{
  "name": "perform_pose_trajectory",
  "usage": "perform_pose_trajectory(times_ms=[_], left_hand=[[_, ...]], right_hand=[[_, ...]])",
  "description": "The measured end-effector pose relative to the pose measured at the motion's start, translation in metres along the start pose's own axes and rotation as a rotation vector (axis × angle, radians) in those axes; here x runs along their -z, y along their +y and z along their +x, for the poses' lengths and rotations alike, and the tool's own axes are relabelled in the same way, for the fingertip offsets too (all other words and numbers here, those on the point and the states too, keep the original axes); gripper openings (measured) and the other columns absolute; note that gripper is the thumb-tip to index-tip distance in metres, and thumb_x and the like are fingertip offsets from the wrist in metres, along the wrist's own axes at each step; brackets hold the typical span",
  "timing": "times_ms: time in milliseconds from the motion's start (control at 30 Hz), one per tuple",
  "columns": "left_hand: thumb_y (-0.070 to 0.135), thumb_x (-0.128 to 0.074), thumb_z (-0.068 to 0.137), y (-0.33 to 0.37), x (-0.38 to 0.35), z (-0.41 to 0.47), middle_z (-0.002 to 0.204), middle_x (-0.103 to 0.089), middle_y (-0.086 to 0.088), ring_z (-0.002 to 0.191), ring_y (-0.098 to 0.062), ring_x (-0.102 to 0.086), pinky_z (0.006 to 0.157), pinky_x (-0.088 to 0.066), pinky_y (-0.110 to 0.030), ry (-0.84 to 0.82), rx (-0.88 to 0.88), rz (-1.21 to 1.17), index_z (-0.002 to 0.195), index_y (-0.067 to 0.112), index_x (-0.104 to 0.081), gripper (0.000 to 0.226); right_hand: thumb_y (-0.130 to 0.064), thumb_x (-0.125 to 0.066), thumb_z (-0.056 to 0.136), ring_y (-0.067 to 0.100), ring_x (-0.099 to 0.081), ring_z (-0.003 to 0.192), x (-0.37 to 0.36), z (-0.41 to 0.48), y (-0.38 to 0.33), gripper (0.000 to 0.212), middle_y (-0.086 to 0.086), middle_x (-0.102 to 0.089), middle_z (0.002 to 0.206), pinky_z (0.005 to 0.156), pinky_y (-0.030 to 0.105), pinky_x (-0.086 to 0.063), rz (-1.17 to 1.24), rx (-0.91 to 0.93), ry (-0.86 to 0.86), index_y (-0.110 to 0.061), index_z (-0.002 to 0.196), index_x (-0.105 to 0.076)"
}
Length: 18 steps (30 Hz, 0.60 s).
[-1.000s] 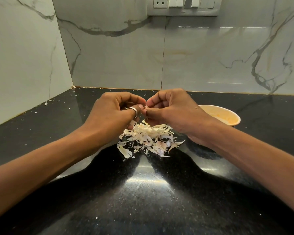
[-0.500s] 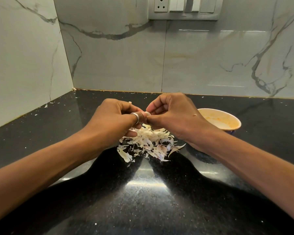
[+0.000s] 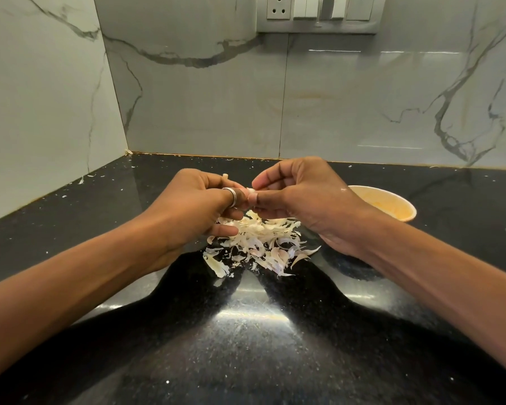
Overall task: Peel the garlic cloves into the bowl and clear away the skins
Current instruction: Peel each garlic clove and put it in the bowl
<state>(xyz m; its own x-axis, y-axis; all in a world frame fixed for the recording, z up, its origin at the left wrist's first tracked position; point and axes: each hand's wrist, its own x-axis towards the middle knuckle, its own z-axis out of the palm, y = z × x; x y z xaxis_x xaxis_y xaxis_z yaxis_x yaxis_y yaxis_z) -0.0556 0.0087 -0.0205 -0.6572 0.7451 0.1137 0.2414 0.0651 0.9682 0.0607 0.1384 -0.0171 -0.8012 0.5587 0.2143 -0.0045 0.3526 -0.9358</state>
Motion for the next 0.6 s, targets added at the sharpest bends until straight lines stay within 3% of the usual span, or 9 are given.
perform_pose_trajectory(times_ms=[100,233,400,600], left_hand=[[0.008,-0.066,0.094,0.0011,-0.0003,-0.0006,0.085,-0.075,-0.009,0.067,-0.007,-0.063,0.054,-0.058,-0.025,-0.016,0.045,-0.050,0.084,0.011,-0.078,0.016],[0.009,-0.068,0.091,0.0021,0.0001,-0.0006,0.093,-0.077,-0.011,0.070,-0.008,-0.063,0.051,-0.056,-0.024,-0.023,0.108,-0.084,0.085,0.007,-0.079,0.013],[0.009,-0.068,0.091,0.0046,0.0018,-0.0005,0.090,-0.078,-0.009,0.069,-0.007,-0.065,0.051,-0.055,-0.022,-0.024,0.124,-0.100,0.089,0.005,-0.079,0.012],[0.009,-0.067,0.092,0.0047,0.0025,-0.0009,0.085,-0.077,-0.007,0.071,-0.007,-0.065,0.051,-0.056,-0.022,-0.045,0.128,-0.092,0.092,0.006,-0.079,0.012]], right_hand=[[-0.006,-0.085,0.081,0.023,-0.077,0.081,-0.0013,0.0024,0.0038,0.020,0.010,-0.078,0.088,0.082,0.041,-0.064,-0.144,0.065,0.028,-0.009,0.098,-0.074],[-0.017,-0.087,0.081,0.014,-0.074,0.077,-0.0040,0.0010,0.0065,0.013,-0.002,-0.077,0.079,0.078,0.037,-0.063,-0.370,0.188,0.069,-0.018,0.091,-0.079],[-0.024,-0.087,0.081,0.011,-0.074,0.076,-0.0033,0.0012,0.0079,0.012,-0.005,-0.076,0.078,0.077,0.034,-0.063,-0.403,0.211,0.090,-0.019,0.089,-0.079],[-0.016,-0.086,0.082,0.014,-0.075,0.072,-0.0015,0.0029,0.0086,0.009,-0.002,-0.076,0.074,0.077,0.041,-0.063,-0.437,0.267,0.057,-0.017,0.087,-0.078]])
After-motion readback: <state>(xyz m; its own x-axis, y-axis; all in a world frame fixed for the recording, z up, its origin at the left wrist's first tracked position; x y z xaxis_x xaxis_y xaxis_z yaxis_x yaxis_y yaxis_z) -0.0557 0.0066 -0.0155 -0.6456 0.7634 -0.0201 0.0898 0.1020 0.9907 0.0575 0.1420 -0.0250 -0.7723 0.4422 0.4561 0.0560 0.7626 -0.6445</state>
